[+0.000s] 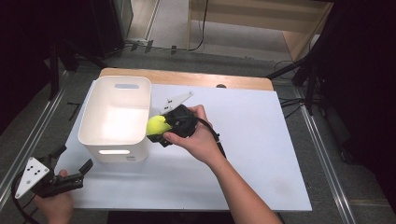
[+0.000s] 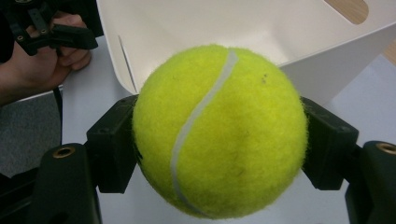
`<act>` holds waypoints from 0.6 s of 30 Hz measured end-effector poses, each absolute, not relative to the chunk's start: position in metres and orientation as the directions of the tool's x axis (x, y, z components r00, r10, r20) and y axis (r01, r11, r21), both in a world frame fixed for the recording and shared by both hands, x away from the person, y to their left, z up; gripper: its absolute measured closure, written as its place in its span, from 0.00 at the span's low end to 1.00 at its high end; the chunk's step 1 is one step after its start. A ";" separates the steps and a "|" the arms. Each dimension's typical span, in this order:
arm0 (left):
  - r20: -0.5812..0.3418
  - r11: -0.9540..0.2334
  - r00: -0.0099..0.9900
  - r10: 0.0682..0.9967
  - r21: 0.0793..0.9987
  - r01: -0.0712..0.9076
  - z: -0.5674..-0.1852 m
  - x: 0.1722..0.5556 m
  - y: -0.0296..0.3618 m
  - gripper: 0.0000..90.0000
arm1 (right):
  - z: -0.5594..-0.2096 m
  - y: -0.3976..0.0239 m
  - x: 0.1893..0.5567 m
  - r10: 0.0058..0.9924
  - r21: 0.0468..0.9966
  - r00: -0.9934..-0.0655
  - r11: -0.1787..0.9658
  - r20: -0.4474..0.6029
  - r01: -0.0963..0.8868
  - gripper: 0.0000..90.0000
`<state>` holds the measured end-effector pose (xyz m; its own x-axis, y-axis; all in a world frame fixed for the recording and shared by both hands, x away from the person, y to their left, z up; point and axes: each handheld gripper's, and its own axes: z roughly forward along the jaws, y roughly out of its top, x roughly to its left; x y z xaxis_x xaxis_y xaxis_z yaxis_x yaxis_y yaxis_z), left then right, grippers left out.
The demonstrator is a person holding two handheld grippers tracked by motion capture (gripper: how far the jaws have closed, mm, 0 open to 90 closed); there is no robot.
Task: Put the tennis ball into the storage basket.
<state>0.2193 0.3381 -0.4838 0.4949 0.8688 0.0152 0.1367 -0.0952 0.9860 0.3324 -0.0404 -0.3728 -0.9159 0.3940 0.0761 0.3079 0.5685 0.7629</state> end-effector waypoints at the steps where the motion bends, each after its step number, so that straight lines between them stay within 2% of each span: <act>1: 0.015 -0.095 0.495 0.869 0.986 0.137 -0.484 0.219 0.338 0.00 | -0.372 -0.040 0.333 0.393 0.764 -0.917 0.569 0.072 0.304 0.26; 18: 0.013 -0.092 0.499 0.867 0.987 0.134 -0.484 0.219 0.339 0.00 | -0.365 -0.029 0.338 0.383 0.768 -0.921 0.568 0.070 0.294 0.26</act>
